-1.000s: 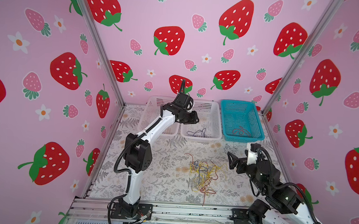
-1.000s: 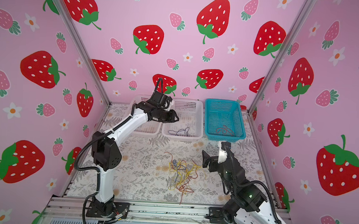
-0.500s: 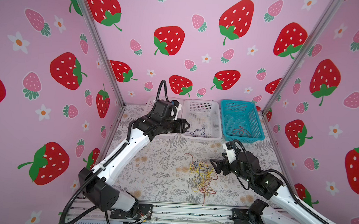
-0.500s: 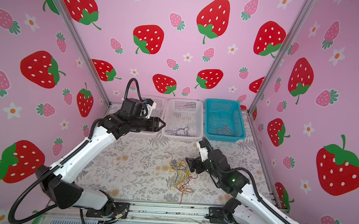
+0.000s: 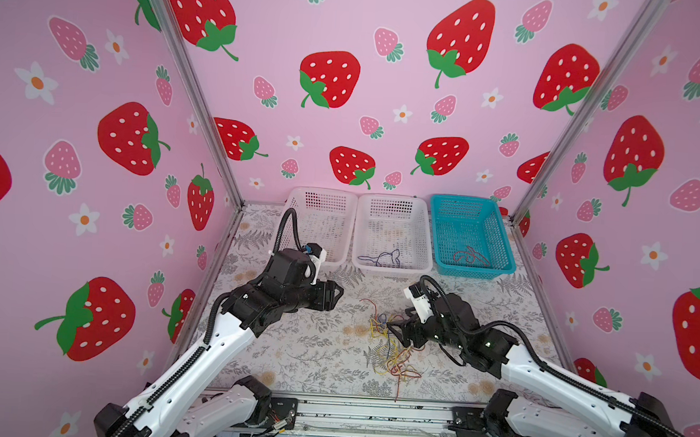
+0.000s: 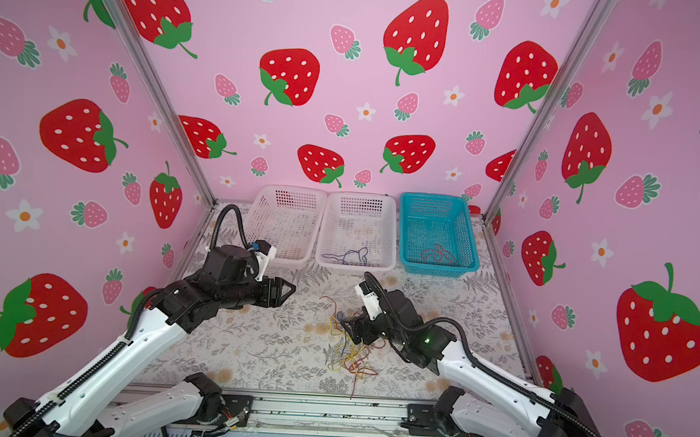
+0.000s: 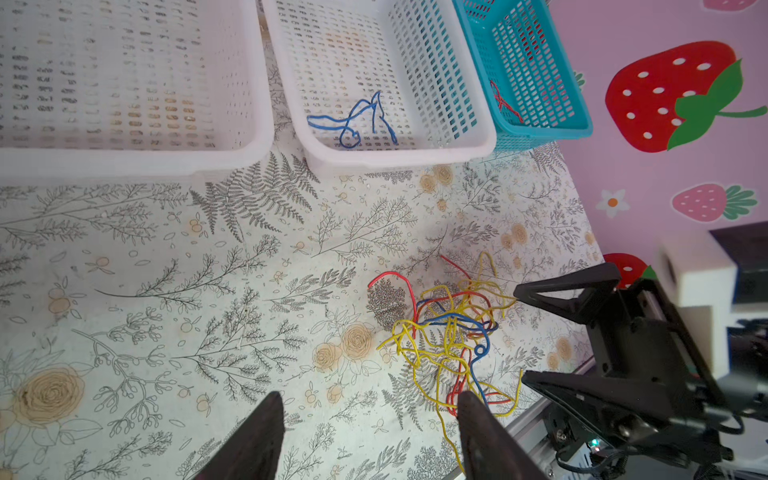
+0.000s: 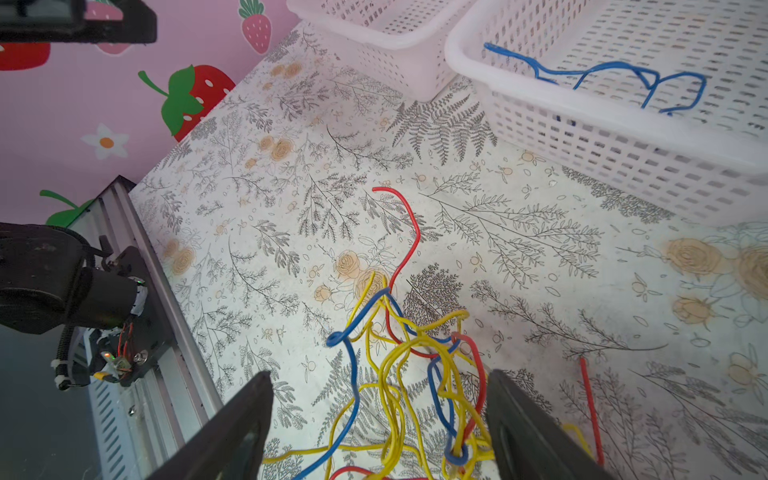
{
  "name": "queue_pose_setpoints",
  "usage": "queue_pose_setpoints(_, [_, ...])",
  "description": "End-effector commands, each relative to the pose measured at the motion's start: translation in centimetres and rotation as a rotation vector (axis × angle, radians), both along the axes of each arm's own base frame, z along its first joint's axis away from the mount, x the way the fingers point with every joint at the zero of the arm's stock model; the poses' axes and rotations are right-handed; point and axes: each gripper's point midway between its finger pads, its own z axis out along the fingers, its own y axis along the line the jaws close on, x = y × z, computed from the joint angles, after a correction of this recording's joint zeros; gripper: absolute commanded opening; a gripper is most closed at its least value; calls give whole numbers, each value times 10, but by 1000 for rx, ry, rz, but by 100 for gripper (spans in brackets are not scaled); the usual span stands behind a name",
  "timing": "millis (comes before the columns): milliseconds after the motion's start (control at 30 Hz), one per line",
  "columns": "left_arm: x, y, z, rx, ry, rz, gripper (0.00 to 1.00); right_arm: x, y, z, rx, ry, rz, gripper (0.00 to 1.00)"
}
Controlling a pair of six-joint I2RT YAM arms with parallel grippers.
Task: Untangle the cables
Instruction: 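Move both grippers back down to the wire tangle, then grasp a blue loop with the right gripper while the left grasps a yellow wire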
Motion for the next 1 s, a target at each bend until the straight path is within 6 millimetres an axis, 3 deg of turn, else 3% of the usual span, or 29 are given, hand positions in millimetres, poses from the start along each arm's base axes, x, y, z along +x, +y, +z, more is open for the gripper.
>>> queue_pose_setpoints(0, [-9,3,-7,-36,12,28,68,0,13,3,44,-6,22,80])
queue_pose_setpoints(367, [-24,3,-32,-88,70,47,68,19,31,-18,-9,37,-32,57])
queue_pose_setpoints(567, [-27,0,-43,-110,95,49,68,19,32,-18,2,32,-30,28])
queue_pose_setpoints(733, [-29,-16,-55,-188,144,31,67,16,36,4,49,-8,4,0])
queue_pose_setpoints(967, [-30,-44,-58,-289,170,-20,67,-1,37,79,234,-139,99,0])
